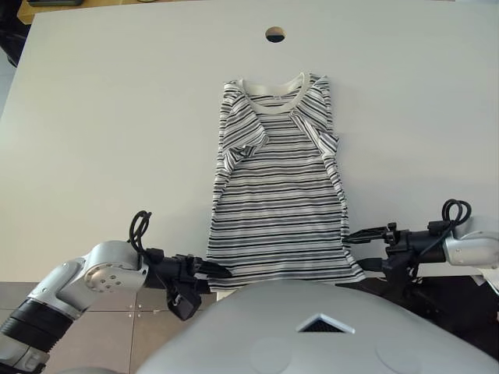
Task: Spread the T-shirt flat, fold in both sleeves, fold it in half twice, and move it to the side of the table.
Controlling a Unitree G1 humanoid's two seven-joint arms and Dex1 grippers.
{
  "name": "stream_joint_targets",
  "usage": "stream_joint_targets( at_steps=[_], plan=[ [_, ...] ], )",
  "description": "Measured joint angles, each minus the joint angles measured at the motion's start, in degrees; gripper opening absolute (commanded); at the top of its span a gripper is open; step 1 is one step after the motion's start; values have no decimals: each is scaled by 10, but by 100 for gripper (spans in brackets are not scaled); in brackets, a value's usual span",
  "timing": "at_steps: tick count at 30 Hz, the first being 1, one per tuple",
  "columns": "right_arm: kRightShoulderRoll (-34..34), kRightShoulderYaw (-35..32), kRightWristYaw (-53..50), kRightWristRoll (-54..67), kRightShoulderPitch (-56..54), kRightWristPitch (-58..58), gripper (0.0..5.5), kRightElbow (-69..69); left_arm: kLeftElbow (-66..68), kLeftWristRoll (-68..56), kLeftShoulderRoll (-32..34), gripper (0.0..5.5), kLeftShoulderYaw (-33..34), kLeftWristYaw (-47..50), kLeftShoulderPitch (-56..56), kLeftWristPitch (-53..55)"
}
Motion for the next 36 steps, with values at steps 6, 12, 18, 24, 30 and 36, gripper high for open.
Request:
stream_joint_targets(
  at_steps=[6,12,18,24,30,36],
  plan=[
    [5,24,-1,-13,-15,-17,276,-5,-3,-4,0,74,-3,1,-2,0],
    [8,44,-2,-21,-22,-18,161,-4,-1,-16,0,10,-8,3,-5,0],
    [7,44,5,23,-21,30,45,-4,-11,-85,3,10,-22,-23,-3,57],
    [-24,7,63,228,-29,180,14,-51,-98,-338,27,10,-8,-81,-17,204],
    [-55,-65,125,439,-27,350,14,-115,-174,-592,58,10,52,-158,-22,364],
    [60,-92,51,439,-124,411,14,-72,-64,-577,-110,10,108,-28,-172,443]
  ],
)
